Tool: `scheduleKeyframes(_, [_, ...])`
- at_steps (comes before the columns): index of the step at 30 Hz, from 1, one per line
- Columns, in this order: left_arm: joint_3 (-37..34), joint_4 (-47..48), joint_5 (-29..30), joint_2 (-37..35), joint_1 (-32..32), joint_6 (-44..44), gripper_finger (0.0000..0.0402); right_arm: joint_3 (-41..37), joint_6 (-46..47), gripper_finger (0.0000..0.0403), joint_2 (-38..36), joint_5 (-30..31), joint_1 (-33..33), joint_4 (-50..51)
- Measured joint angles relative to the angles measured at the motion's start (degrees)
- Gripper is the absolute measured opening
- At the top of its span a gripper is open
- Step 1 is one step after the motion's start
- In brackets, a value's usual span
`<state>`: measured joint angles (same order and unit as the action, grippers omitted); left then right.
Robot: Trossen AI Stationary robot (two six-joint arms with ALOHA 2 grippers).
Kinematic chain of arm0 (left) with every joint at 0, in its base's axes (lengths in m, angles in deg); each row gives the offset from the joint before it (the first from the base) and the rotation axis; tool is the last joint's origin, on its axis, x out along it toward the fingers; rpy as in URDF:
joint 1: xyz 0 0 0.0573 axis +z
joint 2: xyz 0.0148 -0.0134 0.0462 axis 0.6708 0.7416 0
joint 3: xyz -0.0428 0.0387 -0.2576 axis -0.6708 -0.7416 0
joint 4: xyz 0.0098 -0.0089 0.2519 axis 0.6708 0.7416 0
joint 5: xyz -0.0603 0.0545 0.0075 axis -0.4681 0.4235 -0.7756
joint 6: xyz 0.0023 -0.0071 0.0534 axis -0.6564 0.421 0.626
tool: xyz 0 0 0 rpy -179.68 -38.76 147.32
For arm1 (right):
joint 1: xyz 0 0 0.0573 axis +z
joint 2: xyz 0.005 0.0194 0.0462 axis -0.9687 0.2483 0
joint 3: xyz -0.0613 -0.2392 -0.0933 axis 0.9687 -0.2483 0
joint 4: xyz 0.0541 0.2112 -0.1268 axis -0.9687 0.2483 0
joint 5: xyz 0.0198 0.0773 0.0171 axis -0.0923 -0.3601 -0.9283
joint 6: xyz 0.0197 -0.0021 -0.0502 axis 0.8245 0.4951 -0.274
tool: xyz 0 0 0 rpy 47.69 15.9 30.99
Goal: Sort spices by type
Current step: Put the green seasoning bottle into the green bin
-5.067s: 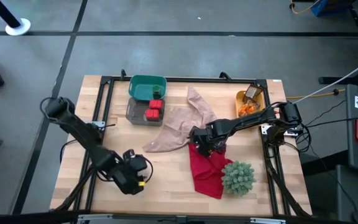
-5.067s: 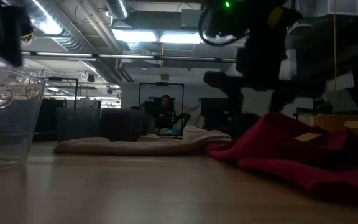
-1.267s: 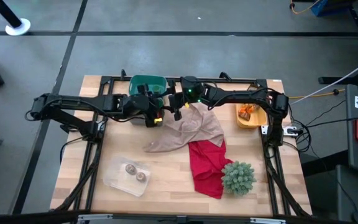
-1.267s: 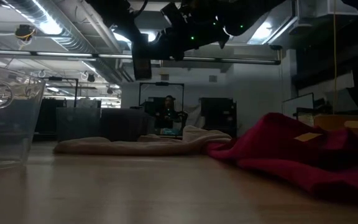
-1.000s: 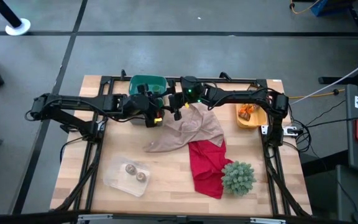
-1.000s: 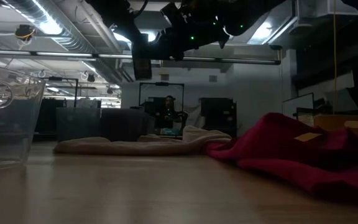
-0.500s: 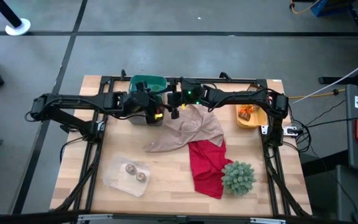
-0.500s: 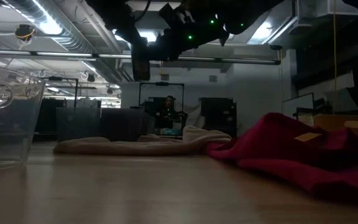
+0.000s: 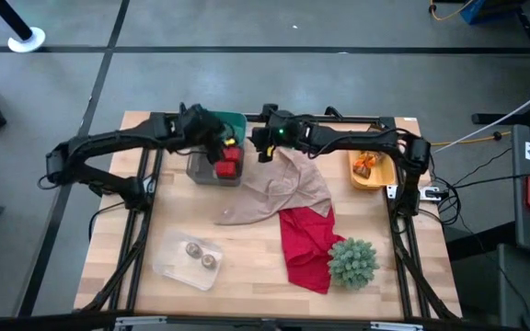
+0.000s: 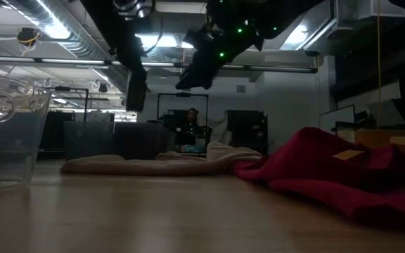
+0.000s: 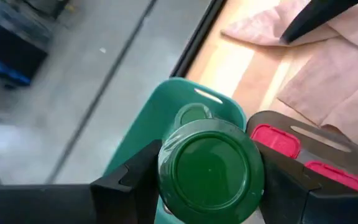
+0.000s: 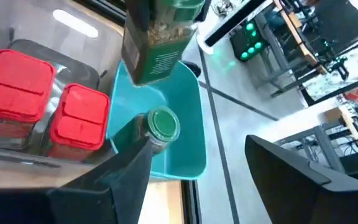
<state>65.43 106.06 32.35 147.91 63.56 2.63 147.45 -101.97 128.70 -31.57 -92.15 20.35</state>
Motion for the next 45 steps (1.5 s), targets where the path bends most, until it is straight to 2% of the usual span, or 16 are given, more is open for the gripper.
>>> scheduleKeyframes(2, [0.00,-0.12,-3.13,0.09,3.30,-0.17,0.0191,0.00,1.34,0.0259,-1.43,0.19,-0.69,3.12])
scheduleKeyframes(6, [0.00,-0.49,-4.46,0.42,9.07,-0.92,0.0191,0.00,6.10,0.0260,-4.96,0.68,-2.67,7.93])
scheduleKeyframes(10, [0.00,-0.53,-12.00,1.53,14.02,-1.64,0.0191,0.00,9.58,0.0260,-9.32,0.09,-5.21,14.13])
scheduleKeyframes(12, [-0.02,-0.74,-13.37,2.96,15.72,-1.77,0.0191,0.00,11.53,0.0260,-11.52,-0.61,-6.69,17.94])
scheduleKeyframes(21, [-0.02,-3.68,-15.89,12.30,19.80,-3.20,0.0199,-0.50,17.11,0.0260,-20.21,-13.72,-12.15,34.59])
scheduleKeyframes(24, [-0.02,-4.33,-16.02,15.04,20.54,-2.91,0.0194,-3.50,17.89,0.0260,-23.87,-15.54,-12.52,34.84])
scheduleKeyframes(31, [-0.02,-5.84,-16.74,19.26,21.03,-2.93,0.0201,-14.37,21.23,0.0260,-34.03,-13.77,-13.23,33.11])
scheduleKeyframes(35, [-0.03,-7.65,-16.97,19.73,20.99,-2.95,0.0205,-21.44,24.24,0.0260,-40.56,-11.16,-13.14,29.97])
scheduleKeyframes(45, [-0.02,-6.11,-16.88,19.74,20.94,-4.66,0.0208,-37.15,32.93,0.0260,-56.18,-10.95,-13.12,24.20])
